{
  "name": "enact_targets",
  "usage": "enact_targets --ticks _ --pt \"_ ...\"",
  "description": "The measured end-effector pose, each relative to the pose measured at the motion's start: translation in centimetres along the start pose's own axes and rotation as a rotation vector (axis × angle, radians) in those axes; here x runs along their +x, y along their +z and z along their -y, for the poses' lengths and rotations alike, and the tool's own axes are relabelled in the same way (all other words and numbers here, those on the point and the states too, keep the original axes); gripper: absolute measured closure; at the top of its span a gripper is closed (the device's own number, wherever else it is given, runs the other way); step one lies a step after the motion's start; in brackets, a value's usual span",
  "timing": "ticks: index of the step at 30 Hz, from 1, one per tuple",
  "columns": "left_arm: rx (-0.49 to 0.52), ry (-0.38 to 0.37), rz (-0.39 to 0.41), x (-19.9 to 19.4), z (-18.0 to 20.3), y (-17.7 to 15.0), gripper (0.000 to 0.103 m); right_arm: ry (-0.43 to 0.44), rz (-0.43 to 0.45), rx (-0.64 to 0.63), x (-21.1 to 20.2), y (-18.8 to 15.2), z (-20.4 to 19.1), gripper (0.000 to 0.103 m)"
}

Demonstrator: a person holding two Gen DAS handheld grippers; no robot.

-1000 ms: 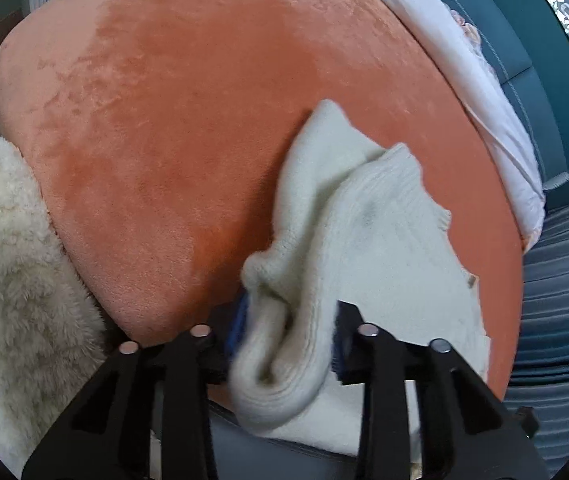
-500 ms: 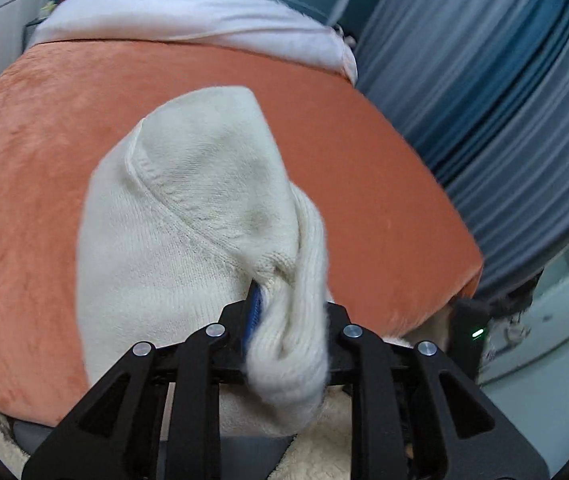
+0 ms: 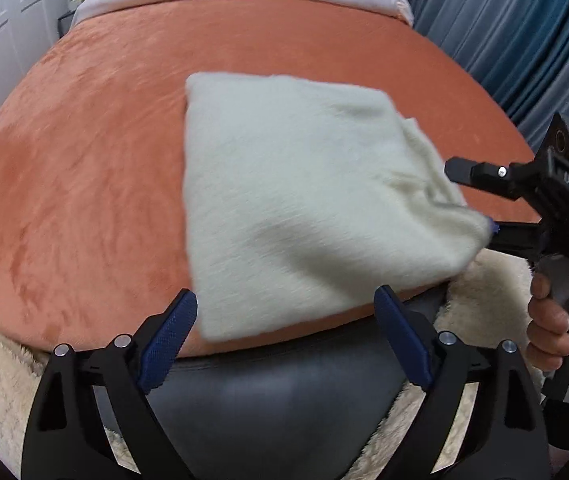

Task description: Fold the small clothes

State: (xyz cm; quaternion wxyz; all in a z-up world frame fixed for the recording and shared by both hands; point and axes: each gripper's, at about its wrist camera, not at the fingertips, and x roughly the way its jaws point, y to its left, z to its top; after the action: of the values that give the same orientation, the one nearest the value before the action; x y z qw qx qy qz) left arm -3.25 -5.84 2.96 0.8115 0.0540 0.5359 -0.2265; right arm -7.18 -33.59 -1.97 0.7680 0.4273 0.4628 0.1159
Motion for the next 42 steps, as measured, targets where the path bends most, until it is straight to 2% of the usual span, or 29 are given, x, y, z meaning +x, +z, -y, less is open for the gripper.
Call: enact_targets --ticks 2,3,4,5,6,7,8,10,12,14,16,17,19,22,26,27,29,30,31,35,37,39,42 --pt "0.014 0.038 -0.044 1.1 -0.5 -0.9 0.016 0.004 -0.057 0.015 2.5 0.2 -0.7 0.028" --pt "0.031 0.043 -0.061 1.4 -0.5 -1.3 0.017 -0.03 -0.063 -0.001 3.4 0.4 -1.3 0.045" --pt "0.048 0.042 -0.08 1.9 -0.3 -1.4 0.023 -0.08 -0.053 -0.052 3.9 0.7 -2.4 0.064" --pt "0.063 0.037 -0.098 2.2 -0.1 -1.7 0.032 -0.127 -0.038 -0.103 3.9 0.9 -3.5 0.076" --pt "0.076 0.036 -0.11 2.5 0.2 -1.7 0.033 -0.115 0.002 -0.141 3.0 1.3 -4.9 0.079" --pt "0.088 0.04 -0.109 2.6 0.4 -1.7 0.035 -0.064 0.049 -0.162 1.6 1.5 -5.9 0.08" --pt "0.093 0.03 -0.101 2.5 0.5 -1.8 0.048 -0.019 0.093 -0.191 -0.1 1.8 -7.1 0.082" --pt "0.066 0.017 -0.085 2.3 0.3 -1.9 0.065 -0.011 0.175 -0.257 -3.1 2.1 -9.0 0.082" --pt "0.007 -0.033 -0.084 2.8 -0.1 -1.6 0.073 -0.054 0.229 -0.295 -4.7 2.2 -8.7 0.082" --pt "-0.011 -0.034 -0.11 3.9 0.1 -1.2 0.076 -0.222 0.191 -0.293 -3.3 2.8 -5.3 0.081" --pt "0.008 -0.026 -0.132 4.8 0.6 -1.2 0.076 -0.414 0.075 -0.249 0.4 3.1 -0.4 0.081" --pt "0.022 -0.015 -0.138 5.0 1.0 -1.2 0.077 -0.432 0.06 -0.228 1.2 2.7 1.0 0.08" --pt "0.047 0.019 -0.132 4.5 1.5 -1.2 0.077 -0.38 0.1 -0.202 0.4 2.5 1.0 0.079" --pt "0.046 0.007 -0.108 2.5 1.6 -1.0 0.076 -0.351 0.115 -0.182 -0.1 3.0 0.6 0.078" --pt "0.05 0.015 -0.107 0.3 1.7 -0.5 0.075 -0.356 0.113 -0.172 -1.2 3.0 1.0 0.071" --pt "0.049 0.019 -0.11 -0.2 1.8 -0.3 0.075 -0.362 0.128 -0.169 -1.9 2.8 0.8 0.066" --pt "0.041 0.011 -0.104 -1.2 2.1 0.1 0.074 -0.388 0.16 -0.184 -4.0 2.1 1.3 0.062" --pt "0.047 0.011 -0.08 -2.0 2.5 0.4 0.072 -0.4 0.171 -0.191 -4.6 1.9 0.9 0.062" --pt "0.057 0.019 -0.051 -2.7 2.7 0.6 0.065 -0.416 0.19 -0.207 -5.4 1.9 0.3 0.062" --pt "0.086 0.03 0.023 -3.9 4.1 2.7 0.063 -0.373 0.224 -0.295 -7.3 1.5 -2.6 0.065" --pt "0.083 0.047 0.021 -3.2 4.4 3.7 0.063 -0.334 0.205 -0.325 -7.0 1.0 -4.0 0.066" --pt "0.077 0.048 0.009 -1.9 4.5 4.5 0.063 -0.335 0.145 -0.343 -5.7 0.4 -4.3 0.067" --pt "0.093 0.071 -0.015 -0.3 5.0 4.8 0.063 -0.451 0.015 -0.334 -1.7 -1.2 -2.1 0.07"
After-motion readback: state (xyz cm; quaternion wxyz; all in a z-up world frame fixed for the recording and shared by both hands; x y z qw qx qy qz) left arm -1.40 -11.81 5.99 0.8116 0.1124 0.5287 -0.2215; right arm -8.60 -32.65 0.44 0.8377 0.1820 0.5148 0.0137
